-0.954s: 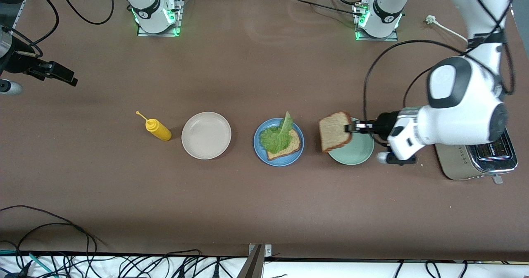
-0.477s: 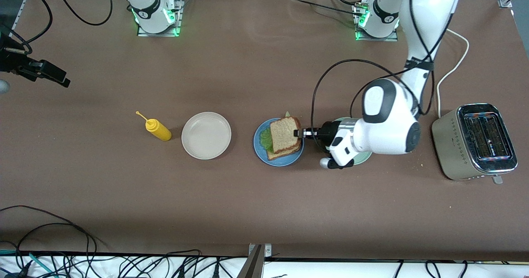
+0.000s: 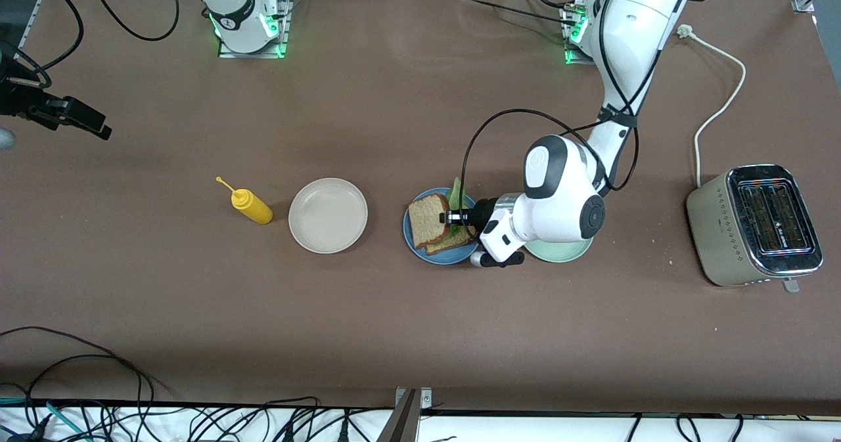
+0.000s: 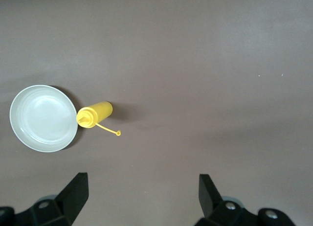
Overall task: Make sandwich in blue plate with both arms
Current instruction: 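Lower the bread onto the lettuce and open the left gripper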
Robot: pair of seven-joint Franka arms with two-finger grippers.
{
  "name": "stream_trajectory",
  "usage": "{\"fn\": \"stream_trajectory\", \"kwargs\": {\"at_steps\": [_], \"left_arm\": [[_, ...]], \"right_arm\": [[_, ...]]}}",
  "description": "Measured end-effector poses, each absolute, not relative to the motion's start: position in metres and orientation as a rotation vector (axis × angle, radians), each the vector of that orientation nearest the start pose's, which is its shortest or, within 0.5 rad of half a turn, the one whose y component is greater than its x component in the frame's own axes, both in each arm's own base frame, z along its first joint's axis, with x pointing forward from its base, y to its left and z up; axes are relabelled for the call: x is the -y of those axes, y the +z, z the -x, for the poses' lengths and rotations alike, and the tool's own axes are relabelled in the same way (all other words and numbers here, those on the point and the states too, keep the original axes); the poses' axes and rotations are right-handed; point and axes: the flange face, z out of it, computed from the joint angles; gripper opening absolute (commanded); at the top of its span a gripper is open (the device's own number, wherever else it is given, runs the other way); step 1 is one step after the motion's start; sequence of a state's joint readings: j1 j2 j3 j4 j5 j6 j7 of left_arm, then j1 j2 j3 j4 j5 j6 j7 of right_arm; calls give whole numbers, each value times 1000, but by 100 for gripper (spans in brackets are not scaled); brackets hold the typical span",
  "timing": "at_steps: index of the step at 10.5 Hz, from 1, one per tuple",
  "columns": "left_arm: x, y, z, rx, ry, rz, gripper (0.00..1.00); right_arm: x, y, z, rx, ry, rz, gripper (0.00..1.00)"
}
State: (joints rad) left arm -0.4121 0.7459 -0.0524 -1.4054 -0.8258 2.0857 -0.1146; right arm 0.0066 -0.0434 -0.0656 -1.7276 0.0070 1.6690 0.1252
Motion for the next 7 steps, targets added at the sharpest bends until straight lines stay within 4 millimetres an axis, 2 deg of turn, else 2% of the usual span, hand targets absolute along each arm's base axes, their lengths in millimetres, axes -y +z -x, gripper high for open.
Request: {"fn": "stream_trajectory", "kwargs": {"at_steps": [1,2,4,7], "left_arm": [[353,270,-641,-140,-345,-2430,25],[350,270,-643,-143,-339,-2433,46],[333,264,-650,-88,-304,-2443,100],[293,227,-650,62,-281,-2463,100]], "right_arm": [[32,583,-545,-289,24,3119,100],[32,583,-545,-288,21,3119,100],[32,585,-545,-287,15,3119,100],[32,586,-546,-289,14,3119,100]]}}
